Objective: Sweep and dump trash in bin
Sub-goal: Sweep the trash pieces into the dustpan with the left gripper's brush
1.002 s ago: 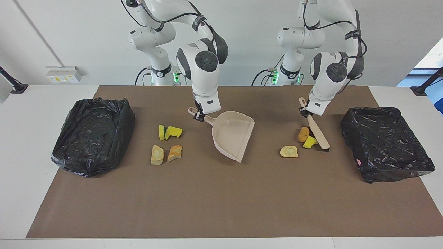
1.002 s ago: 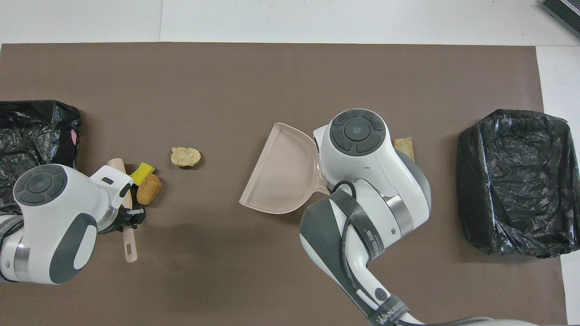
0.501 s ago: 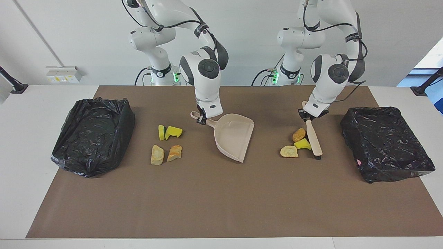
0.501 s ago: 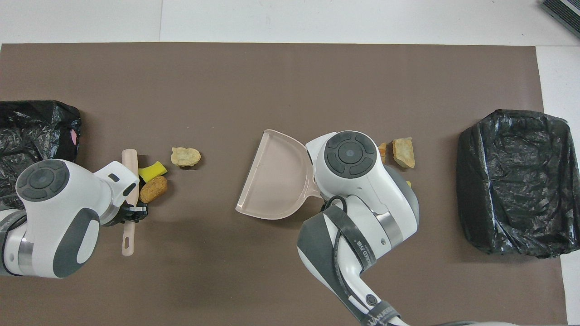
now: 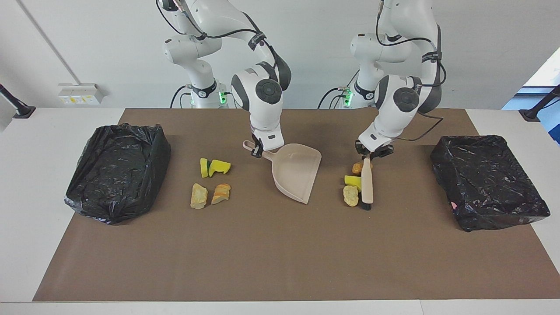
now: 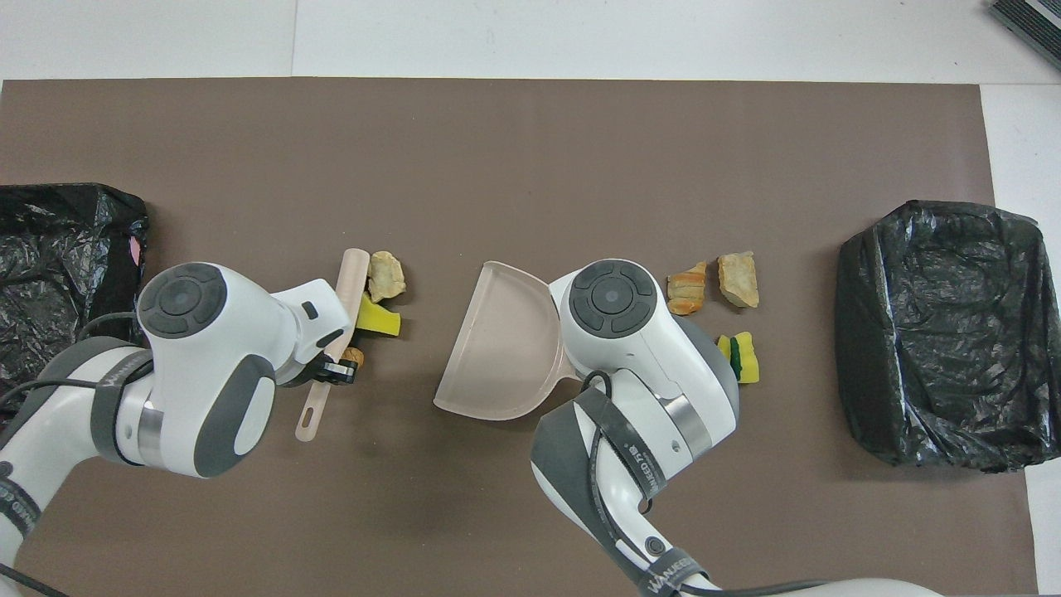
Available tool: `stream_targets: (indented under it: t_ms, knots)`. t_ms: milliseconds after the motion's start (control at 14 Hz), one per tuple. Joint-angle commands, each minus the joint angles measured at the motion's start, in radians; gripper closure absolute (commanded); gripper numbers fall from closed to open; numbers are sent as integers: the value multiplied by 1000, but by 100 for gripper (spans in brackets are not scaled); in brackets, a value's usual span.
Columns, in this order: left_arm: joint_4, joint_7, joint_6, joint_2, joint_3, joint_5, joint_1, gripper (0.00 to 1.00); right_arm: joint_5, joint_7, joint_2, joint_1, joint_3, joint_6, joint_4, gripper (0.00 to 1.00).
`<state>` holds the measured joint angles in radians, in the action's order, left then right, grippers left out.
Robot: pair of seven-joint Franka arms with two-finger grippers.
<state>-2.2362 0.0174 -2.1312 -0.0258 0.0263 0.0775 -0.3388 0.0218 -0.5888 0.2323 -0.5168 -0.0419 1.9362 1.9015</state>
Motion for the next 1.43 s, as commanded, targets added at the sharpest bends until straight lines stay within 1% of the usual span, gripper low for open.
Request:
stream_targets:
  t_ms: [0, 143, 215, 358, 429, 501, 572, 644, 715, 787, 930, 1002, 1073, 1216, 1359]
  knots:
    - [15, 27, -1, -8, -12, 62, -126, 100, -2, 30, -14, -2, -1, -11, 13, 100]
    - [21, 111, 0, 0, -9, 68, -213, 100, -2, 32, -14, -2, -1, -11, 13, 100]
    - [29, 145, 11, 4, -6, 70, -241, 100, -2, 38, -14, -2, -1, -11, 13, 100]
    - [36, 171, 45, 55, -5, 77, -249, 100, -2, 38, -14, -2, -1, -13, 13, 100]
    - [43, 171, 89, 90, -8, 80, -249, 100, -2, 38, -14, -2, -1, -14, 13, 100]
    - [47, 176, 158, 127, -11, 80, -241, 100, -2, 38, -14, -2, -1, -13, 13, 100]
    - [43, 193, 244, 180, -19, 82, -237, 100, -2, 38, -14, -2, -1, -13, 13, 100]
    - [38, 253, 334, 220, -22, 82, -218, 100, 0, 38, -14, -2, -1, -14, 13, 100]
    - [32, 333, 400, 236, -20, 77, -177, 100, 0, 38, -14, -2, -1, -14, 13, 100]
    - [20, 395, 425, 250, -20, 64, -163, 100, -2, 38, -14, -2, -1, -14, 13, 100]
    - [-28, 534, 419, 279, -20, -28, -131, 100, 0, 35, -14, -2, -1, -13, 13, 100]
    - [-48, 580, 416, 290, -20, -41, -102, 100, 0, 27, -14, -2, -1, -13, 13, 100]
    - [-71, 590, 407, 299, -20, -41, -48, 100, 1, 6, -13, 1, -1, -14, 13, 100]
    - [-133, 590, 326, 302, -19, -41, 16, 100, 7, -97, -13, 1, -1, -13, 14, 100]
    - [-207, 592, 217, 264, -19, -41, 26, 100, 9, -103, -14, 0, -1, -8, 14, 100]
